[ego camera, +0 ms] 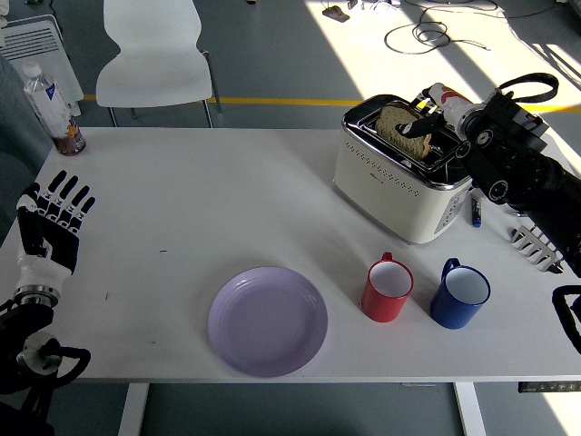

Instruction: Push plate across desktop,pick up the break from the machine,place the break in the plate

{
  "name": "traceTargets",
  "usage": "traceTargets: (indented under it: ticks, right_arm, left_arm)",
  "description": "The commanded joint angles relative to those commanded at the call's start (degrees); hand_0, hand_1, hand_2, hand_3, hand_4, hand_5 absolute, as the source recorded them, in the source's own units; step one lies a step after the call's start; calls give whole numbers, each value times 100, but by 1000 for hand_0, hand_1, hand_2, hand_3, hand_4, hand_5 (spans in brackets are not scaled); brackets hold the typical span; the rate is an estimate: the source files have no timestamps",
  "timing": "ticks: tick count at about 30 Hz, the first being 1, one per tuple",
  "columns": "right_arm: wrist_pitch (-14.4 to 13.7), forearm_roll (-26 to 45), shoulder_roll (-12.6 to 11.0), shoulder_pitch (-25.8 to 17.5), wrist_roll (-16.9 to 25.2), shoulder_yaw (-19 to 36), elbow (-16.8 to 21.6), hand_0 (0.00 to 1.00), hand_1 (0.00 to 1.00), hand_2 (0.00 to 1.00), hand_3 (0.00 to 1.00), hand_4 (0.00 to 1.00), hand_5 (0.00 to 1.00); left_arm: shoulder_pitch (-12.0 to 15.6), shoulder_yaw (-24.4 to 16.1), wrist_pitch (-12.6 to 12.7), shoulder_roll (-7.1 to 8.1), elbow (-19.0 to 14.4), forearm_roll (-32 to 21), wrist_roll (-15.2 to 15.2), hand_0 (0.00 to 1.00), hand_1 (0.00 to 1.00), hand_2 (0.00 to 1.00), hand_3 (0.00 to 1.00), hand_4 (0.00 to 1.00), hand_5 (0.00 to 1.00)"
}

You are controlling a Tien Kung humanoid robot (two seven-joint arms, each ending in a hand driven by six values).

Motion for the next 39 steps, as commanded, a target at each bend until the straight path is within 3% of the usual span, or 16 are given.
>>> traceTargets:
  ticks: [1, 2, 7, 8, 28, 39]
  right_arm:
    - [-2, 19, 0, 0, 4, 0, 2, 545, 550, 528, 627, 731, 286]
    - [-13, 51, 0, 2, 21, 3, 6, 538, 537, 517, 616, 668, 233]
    - [-50, 125, 0, 14, 71, -5, 11, 538, 537, 517, 616, 668, 233]
    - [-59, 141, 0, 15, 83, -6, 13, 520, 516, 522, 582, 500, 73]
    - [51, 397, 0, 36, 154, -143, 36, 484, 493, 519, 549, 437, 2]
    - [26, -296, 0, 236, 79, 329, 433, 462, 484, 513, 542, 442, 4]
  left_arm:
    - [-1, 0, 0, 0, 3, 3, 0, 799, 799, 850, 804, 475, 998]
    - [1, -10, 0, -2, 15, 2, 0, 798, 799, 850, 804, 470, 998]
    - [6, -36, 5, 9, 25, 13, 3, 798, 799, 850, 804, 470, 998]
    - [4, -38, 6, 10, 26, 15, 4, 798, 798, 847, 802, 465, 998]
    - [-11, -40, 2, -8, 56, 30, 7, 794, 796, 845, 798, 457, 998]
    - [32, -59, 5, -4, 63, 38, 11, 795, 795, 844, 796, 454, 998]
